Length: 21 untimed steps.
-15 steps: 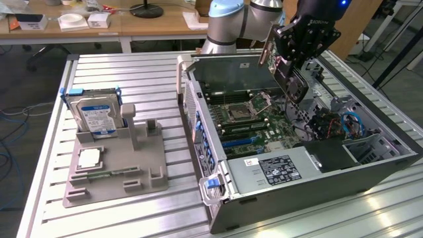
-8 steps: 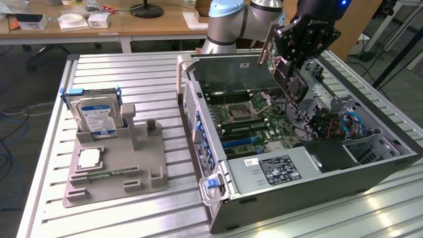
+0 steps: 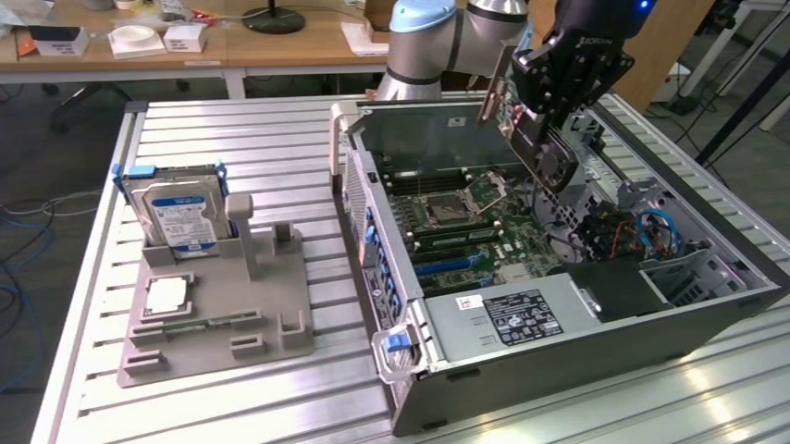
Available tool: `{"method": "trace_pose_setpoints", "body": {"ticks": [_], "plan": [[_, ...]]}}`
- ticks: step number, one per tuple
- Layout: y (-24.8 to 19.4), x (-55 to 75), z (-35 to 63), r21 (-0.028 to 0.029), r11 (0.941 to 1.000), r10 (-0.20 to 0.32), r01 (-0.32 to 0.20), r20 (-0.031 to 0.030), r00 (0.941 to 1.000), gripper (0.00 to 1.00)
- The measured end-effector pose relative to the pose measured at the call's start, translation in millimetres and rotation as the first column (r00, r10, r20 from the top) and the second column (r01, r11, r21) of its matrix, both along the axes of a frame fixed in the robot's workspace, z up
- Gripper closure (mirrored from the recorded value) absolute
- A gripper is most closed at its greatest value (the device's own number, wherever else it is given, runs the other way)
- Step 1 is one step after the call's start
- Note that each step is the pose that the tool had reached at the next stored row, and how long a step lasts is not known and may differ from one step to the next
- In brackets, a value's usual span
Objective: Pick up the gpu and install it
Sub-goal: 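Insert the gpu into the slot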
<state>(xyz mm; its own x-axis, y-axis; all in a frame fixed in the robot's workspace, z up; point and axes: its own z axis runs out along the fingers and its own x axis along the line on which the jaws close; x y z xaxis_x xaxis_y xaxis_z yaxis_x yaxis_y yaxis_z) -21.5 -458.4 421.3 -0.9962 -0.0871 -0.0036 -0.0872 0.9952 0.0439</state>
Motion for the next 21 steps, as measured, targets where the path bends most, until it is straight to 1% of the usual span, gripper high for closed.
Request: {"method": "trace_pose_setpoints", "body": {"ticks": [15,21], "plan": [[0.0,0.0,0.0,0.0000,1.0000,0.006,-0.006,0.0000,1.0000,0.74],[0.0,0.0,0.0,0.0000,0.9990,0.044,-0.044,-0.0001,0.9990,0.74]]}}
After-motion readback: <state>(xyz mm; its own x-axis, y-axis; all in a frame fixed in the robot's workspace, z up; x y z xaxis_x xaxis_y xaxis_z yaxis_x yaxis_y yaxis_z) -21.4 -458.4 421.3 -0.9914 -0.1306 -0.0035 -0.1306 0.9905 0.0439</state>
